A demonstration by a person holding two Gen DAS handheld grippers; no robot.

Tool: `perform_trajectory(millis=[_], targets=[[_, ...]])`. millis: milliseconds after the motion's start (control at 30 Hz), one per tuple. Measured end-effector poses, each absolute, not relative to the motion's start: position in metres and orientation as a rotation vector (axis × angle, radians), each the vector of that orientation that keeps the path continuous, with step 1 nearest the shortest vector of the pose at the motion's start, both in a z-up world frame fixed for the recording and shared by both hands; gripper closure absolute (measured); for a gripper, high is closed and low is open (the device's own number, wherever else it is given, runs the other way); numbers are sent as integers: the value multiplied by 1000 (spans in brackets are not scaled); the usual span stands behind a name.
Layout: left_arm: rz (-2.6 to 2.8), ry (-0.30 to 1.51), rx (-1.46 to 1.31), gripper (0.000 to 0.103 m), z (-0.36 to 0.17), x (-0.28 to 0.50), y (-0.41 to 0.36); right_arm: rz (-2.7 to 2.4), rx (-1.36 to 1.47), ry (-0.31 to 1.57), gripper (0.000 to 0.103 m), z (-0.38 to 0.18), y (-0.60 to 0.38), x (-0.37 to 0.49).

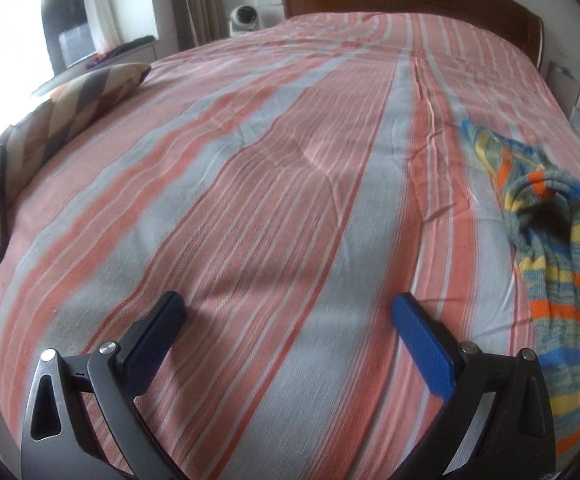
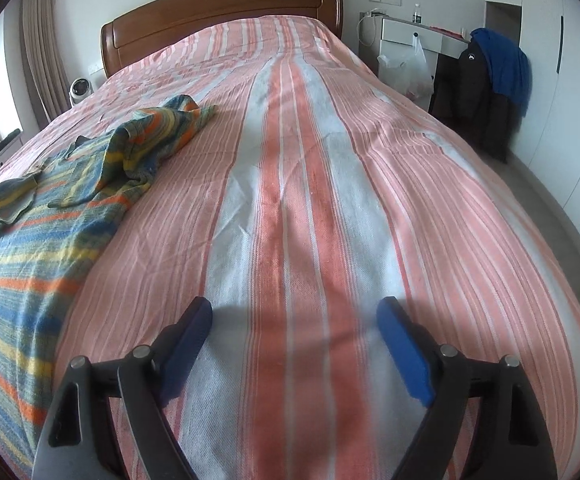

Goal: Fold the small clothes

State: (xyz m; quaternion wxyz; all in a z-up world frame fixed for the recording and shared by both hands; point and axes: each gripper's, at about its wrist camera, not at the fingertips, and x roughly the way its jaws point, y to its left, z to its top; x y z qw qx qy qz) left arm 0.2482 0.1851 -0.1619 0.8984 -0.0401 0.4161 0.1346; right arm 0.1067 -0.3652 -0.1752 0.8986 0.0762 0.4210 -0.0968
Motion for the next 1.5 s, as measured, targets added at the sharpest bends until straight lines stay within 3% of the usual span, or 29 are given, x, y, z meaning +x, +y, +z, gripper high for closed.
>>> perform_trajectory(millis=[1500], targets=[[281,861,-81,0,-163,248,183,-201,148,848,15,-177,-365,107]])
